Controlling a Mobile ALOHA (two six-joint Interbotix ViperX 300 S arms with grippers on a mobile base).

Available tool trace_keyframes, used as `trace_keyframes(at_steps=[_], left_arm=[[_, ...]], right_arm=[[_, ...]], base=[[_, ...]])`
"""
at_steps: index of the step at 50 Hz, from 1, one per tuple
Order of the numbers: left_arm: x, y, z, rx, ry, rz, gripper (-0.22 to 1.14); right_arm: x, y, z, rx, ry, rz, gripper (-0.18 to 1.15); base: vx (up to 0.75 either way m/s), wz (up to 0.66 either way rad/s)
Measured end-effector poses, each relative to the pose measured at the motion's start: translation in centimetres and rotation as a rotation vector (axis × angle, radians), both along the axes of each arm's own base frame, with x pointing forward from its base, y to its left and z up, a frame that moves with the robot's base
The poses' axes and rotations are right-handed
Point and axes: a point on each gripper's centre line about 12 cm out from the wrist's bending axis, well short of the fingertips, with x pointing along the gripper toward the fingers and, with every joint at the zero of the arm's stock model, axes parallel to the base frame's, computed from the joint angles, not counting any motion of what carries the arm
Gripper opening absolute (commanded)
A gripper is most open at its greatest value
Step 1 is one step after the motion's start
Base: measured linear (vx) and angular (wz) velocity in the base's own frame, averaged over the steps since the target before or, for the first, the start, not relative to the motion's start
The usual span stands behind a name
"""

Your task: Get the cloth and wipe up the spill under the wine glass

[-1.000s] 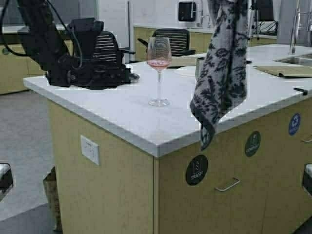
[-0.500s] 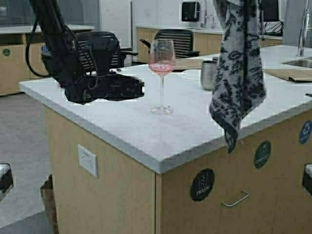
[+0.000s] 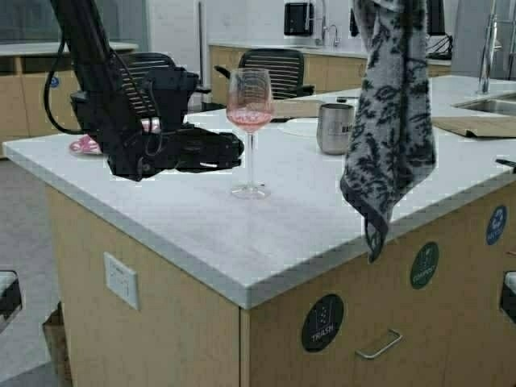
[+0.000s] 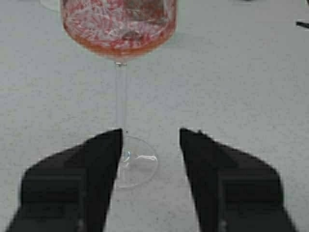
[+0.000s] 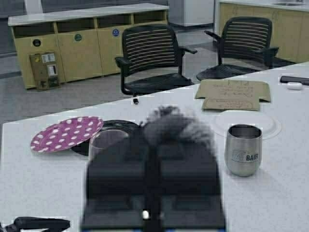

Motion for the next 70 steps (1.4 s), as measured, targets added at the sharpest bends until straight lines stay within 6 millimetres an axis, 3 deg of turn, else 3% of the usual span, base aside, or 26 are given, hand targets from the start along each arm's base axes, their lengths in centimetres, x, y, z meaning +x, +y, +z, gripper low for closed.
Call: trace_keyframes(at_steps=[15, 42, 70], left_arm=[[0.1, -0.1, -1.6, 0.01, -0.004, -0.003, 0.97], [3.0, -1.0, -4.2, -0.02, -0.041, 0.021, 0.97], [3.6, -1.7, -3.9, -0.04, -0.06, 0.022, 0.97]], right_arm=[[0.0, 0.0, 0.0, -0.004, -0.001, 0.0, 0.17], [0.3, 0.2, -0.7, -0.014, 0.021, 0.0, 0.17], [0.4, 0.2, -1.0, -0.015, 0.03, 0.001, 0.17]], base=[[0.06, -0.03], [0.06, -0.01], [0.06, -0.01]])
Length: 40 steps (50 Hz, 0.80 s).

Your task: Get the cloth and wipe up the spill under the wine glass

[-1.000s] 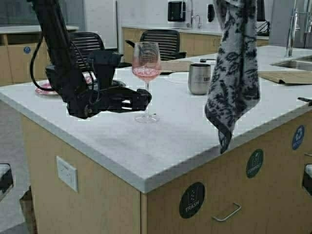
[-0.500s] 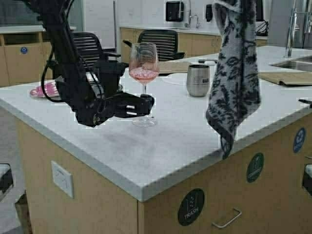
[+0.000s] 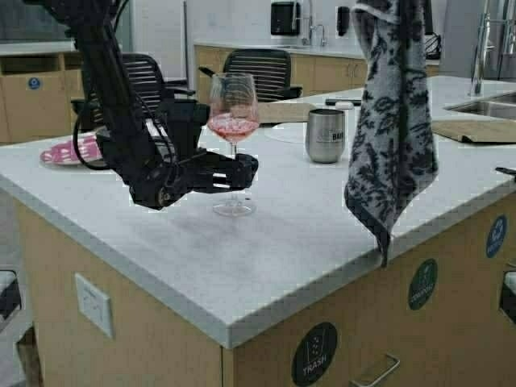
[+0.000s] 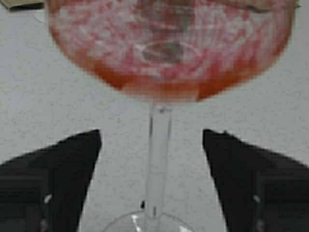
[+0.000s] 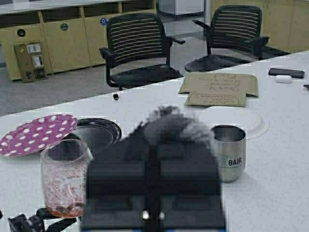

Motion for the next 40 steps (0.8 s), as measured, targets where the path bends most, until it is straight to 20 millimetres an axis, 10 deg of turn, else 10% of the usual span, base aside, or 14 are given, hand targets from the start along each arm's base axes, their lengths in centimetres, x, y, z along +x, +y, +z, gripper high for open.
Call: trace_keyframes(at_steps=[13, 31, 40], left_arm=[[-0.2, -0.1, -0.1, -0.005, 0.006, -0.006, 0.93], [-2.2, -0.5, -0.4, -0.022, -0.002, -0.032, 0.37], [-3.0, -0.2, 0.9, -0.025, -0.008, -0.037, 0.3]], right_arm=[[0.0, 0.0, 0.0, 0.0, -0.001, 0.0, 0.17], [0.7, 0.1, 1.0, 0.122, 0.012, -0.003, 0.17], [3.4, 0.8, 2.6, 0.187, -0.001, -0.026, 0.17]], base=[[0.06, 0.0], [0.05, 0.0], [0.03, 0.0]])
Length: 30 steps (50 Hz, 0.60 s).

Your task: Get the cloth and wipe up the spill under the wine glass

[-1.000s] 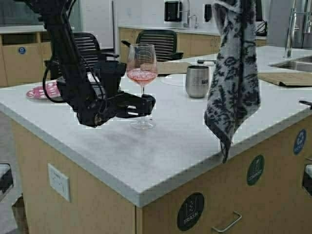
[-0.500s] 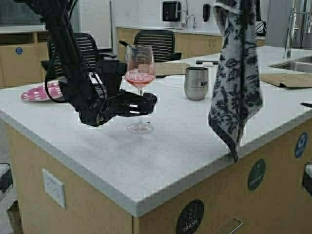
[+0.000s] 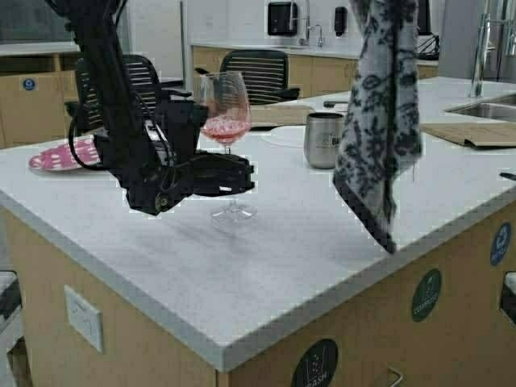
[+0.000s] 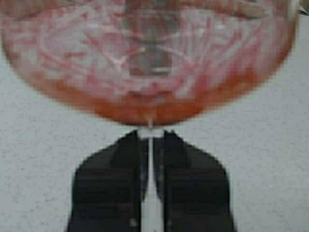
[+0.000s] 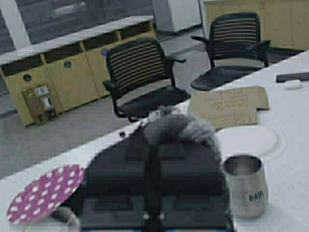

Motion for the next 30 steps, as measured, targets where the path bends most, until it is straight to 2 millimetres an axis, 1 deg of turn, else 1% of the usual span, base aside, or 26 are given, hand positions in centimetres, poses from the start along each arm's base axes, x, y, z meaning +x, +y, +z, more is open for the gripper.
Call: trace_keyframes(at_steps=[5, 7, 13, 17, 23, 30], left_arm=[[-0.4, 0.3, 1.7, -0.005, -0.015, 0.001, 0.3], [-0.6, 0.4, 2.4, -0.008, -0.02, 0.003, 0.3], [-1.5, 0.7, 4.8, -0.014, -0.038, -0.001, 0.3], [-2.2, 1.0, 6.9, -0.024, -0.059, -0.001, 0.3], [-3.4, 1.6, 10.6, -0.041, -0.098, -0.001, 0.3], [-4.4, 2.0, 14.1, -0.052, -0.13, 0.001, 0.3]], right_arm=[[2.8, 0.4, 0.3, 0.006, 0.0, -0.022, 0.17], [4.4, 0.7, 0.1, 0.004, 0.003, -0.033, 0.17], [8.3, 1.4, -1.5, -0.008, 0.033, -0.051, 0.17], [10.6, 2.2, -2.8, -0.015, 0.051, -0.052, 0.17], [13.1, 3.3, -5.1, -0.037, 0.079, -0.045, 0.17], [14.9, 4.7, -7.2, -0.056, 0.1, -0.025, 0.17]], base=[[0.02, -0.01], [0.02, -0.01], [0.01, 0.0], [0.01, 0.0], [0.01, 0.0], [0.01, 0.0]])
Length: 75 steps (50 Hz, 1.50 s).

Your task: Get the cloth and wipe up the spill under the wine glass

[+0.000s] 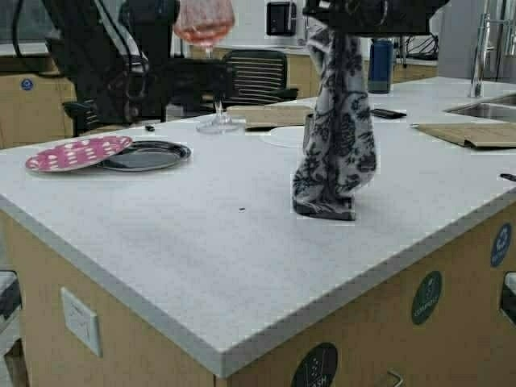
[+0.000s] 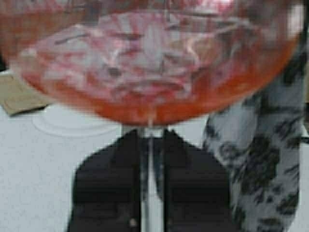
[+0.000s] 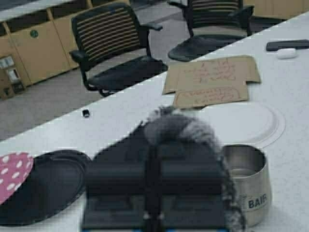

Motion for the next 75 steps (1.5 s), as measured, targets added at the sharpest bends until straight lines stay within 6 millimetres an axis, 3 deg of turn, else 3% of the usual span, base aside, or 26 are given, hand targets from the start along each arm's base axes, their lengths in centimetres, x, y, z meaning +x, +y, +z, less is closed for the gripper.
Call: trace_keyframes(at_steps=[19, 28, 39, 44, 49, 54, 59, 63, 67, 75], left_arm=[[-2.3, 1.3, 9.8, -0.023, 0.008, 0.013, 0.3], [-3.0, 1.8, 14.4, -0.003, 0.014, 0.032, 0.3], [-2.6, 1.8, 19.3, -0.006, -0.014, 0.049, 0.3], [-2.3, 1.7, 20.3, -0.013, -0.02, 0.051, 0.3], [-2.2, 1.7, 20.6, -0.022, -0.019, 0.05, 0.3], [-2.3, 1.6, 20.8, -0.035, -0.015, 0.046, 0.3], [-2.2, 1.6, 20.7, -0.035, -0.012, 0.046, 0.3], [-2.1, 1.6, 20.6, -0.034, -0.01, 0.048, 0.3], [-2.0, 1.5, 20.2, -0.03, -0.001, 0.046, 0.3], [-1.2, 1.2, 18.8, -0.027, 0.014, 0.045, 0.3]], right_arm=[[1.8, 6.7, -7.1, -0.046, 0.076, 0.116, 0.17], [0.8, 10.1, -11.5, -0.062, 0.139, 0.181, 0.17], [-0.9, 13.5, -15.1, -0.012, 0.219, 0.25, 0.17], [-1.9, 15.8, -15.9, -0.01, 0.234, 0.298, 0.17], [-3.6, 19.2, -16.2, -0.026, 0.235, 0.377, 0.17], [-5.7, 22.9, -15.6, -0.036, 0.224, 0.461, 0.17], [-7.5, 25.4, -14.9, -0.034, 0.208, 0.517, 0.17], [-8.0, 25.8, -15.1, -0.041, 0.211, 0.529, 0.17], [-8.3, 24.9, -15.7, -0.06, 0.234, 0.522, 0.17], [-6.0, 19.2, -16.1, -0.061, 0.283, 0.409, 0.17]], base=[[0.0, 0.0], [0.0, 0.0], [0.0, 0.0], [0.0, 0.0], [0.0, 0.0], [0.0, 0.0], [0.0, 0.0], [0.0, 0.0], [0.0, 0.01], [0.0, 0.01]])
